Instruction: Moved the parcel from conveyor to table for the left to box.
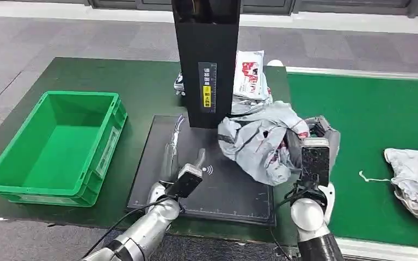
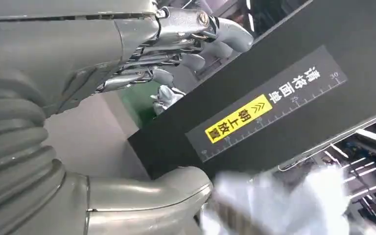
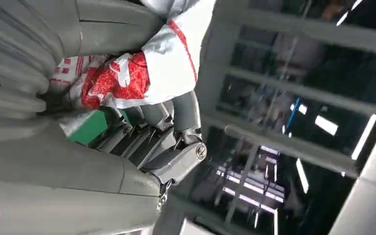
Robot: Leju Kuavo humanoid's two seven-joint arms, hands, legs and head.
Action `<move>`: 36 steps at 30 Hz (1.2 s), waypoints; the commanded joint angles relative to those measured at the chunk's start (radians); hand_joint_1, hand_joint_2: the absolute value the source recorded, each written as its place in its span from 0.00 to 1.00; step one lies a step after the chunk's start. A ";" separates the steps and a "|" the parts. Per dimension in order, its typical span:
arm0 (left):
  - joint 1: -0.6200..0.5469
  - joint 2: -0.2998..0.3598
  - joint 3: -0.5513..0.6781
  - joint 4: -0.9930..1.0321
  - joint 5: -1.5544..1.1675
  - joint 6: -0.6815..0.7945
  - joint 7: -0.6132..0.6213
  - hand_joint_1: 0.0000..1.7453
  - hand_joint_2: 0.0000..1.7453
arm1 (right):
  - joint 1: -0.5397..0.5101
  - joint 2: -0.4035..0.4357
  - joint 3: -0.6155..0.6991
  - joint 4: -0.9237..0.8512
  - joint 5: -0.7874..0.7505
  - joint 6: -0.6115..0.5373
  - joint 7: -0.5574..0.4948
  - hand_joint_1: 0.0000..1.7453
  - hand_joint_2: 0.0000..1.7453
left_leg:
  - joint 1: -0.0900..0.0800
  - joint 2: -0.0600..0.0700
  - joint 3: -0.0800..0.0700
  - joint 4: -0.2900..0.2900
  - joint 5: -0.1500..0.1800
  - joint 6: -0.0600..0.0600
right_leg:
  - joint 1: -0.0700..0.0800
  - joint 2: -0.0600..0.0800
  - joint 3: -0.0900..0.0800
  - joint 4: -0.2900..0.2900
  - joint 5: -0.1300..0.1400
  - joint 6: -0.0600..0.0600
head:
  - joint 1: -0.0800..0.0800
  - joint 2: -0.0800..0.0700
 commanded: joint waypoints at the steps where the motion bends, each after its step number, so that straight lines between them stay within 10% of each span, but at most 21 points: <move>1: -0.093 -0.010 0.029 0.088 0.024 -0.034 -0.006 0.00 1.00 | -0.281 0.013 0.211 0.311 -0.113 0.144 0.009 1.00 1.00 | 0.001 0.007 0.000 0.001 -0.001 0.000 | 0.000 0.009 -0.002 0.000 0.002 0.000 | 0.000 0.000; 6: -0.142 -0.026 0.018 0.122 0.037 -0.044 0.002 0.00 1.00 | -0.446 0.121 0.307 0.585 -0.286 0.350 0.023 1.00 1.00 | 0.000 0.008 -0.001 0.000 0.000 0.000 | 0.000 0.011 -0.004 0.001 0.003 0.000 | 0.000 0.000; 14: -0.127 -0.020 0.001 0.091 0.020 -0.053 0.023 0.00 1.00 | -0.379 0.095 0.452 0.664 -0.275 0.473 0.020 1.00 1.00 | 0.002 0.001 0.004 -0.004 0.002 -0.002 | 0.003 0.004 0.002 -0.005 0.002 -0.001 | 0.000 0.000; 15: -0.116 -0.016 -0.002 0.084 0.019 -0.053 0.021 0.00 1.00 | -0.348 0.078 0.469 0.651 -0.257 0.491 0.038 0.21 1.00 | 0.002 0.000 0.000 -0.001 0.002 -0.002 | 0.003 0.003 0.000 -0.002 0.002 -0.001 | 0.000 0.000; 16: -0.107 -0.013 -0.004 0.079 0.019 -0.052 0.019 0.00 1.00 | -0.316 0.066 0.467 0.631 -0.245 0.479 0.039 0.00 1.00 | 0.001 0.000 0.002 -0.002 0.001 -0.002 | 0.002 0.003 0.001 -0.003 0.001 0.000 | 0.000 0.000; 36: -0.105 -0.024 -0.010 0.057 -0.005 -0.067 0.050 0.00 1.00 | -0.190 0.038 0.345 0.454 -0.135 0.346 0.119 0.00 1.00 | 0.001 -0.002 -0.002 -0.001 0.002 -0.002 | 0.001 0.000 -0.003 -0.002 0.001 -0.001 | 0.000 0.000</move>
